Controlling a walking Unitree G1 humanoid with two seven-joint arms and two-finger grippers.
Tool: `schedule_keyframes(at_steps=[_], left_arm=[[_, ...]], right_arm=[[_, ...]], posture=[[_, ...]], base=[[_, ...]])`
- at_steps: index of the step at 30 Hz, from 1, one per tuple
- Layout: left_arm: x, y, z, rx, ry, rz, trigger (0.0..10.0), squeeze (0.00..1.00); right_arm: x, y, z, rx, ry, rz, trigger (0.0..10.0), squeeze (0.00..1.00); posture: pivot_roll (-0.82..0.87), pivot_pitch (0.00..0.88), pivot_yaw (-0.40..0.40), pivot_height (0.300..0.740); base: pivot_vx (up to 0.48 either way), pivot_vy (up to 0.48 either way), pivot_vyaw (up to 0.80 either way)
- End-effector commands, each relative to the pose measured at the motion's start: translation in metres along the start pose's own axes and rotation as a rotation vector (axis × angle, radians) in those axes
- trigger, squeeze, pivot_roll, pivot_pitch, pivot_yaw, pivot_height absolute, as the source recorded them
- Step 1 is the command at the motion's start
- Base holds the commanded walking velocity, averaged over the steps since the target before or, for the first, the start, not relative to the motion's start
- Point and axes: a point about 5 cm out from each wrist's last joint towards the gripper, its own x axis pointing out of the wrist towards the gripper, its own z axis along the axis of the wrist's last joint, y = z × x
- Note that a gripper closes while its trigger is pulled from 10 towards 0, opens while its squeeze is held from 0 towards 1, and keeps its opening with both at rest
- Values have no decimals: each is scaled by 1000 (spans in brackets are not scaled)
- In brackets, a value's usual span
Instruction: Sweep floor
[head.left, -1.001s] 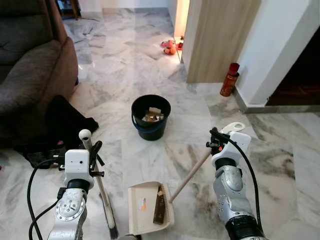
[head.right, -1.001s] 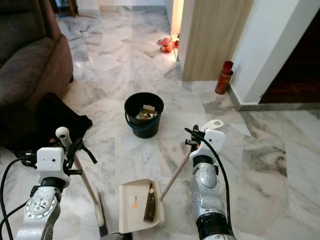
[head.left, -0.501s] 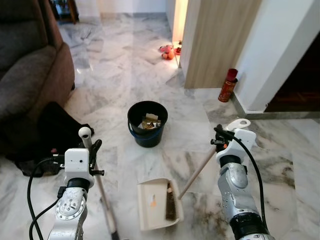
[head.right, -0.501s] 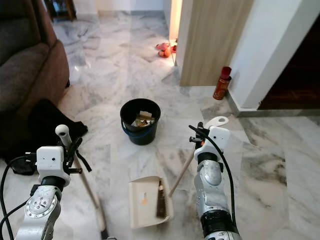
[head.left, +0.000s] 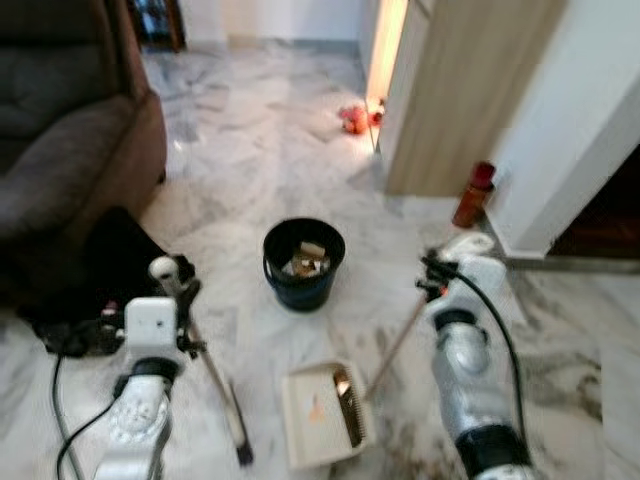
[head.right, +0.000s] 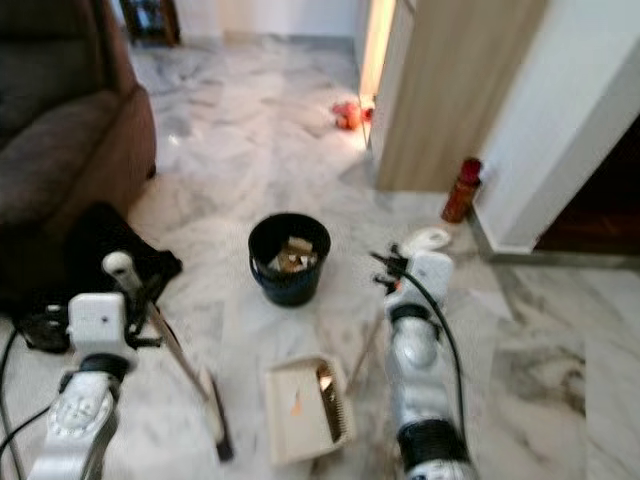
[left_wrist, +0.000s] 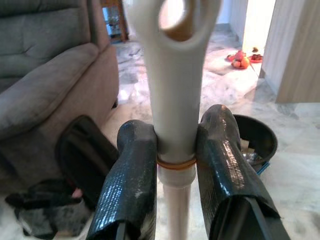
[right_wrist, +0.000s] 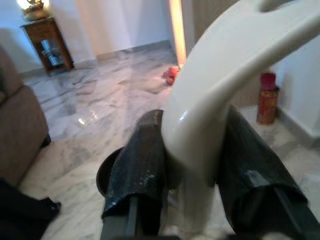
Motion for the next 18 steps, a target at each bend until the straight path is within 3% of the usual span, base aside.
schedule_keyframes(at_steps=[1, 18], left_arm=[[2, -4, 7, 4, -33, -6, 10000, 0], [2, -1, 7, 10, -34, 7, 10000, 0]], right_arm=[[2, -7, 8, 14, -30, -19, 10000, 0], [4, -5, 8, 23, -27, -4, 10000, 0]], posture=[[166, 74, -33, 740], [166, 89, -32, 740]], base=[[300, 0, 0], [299, 0, 0]])
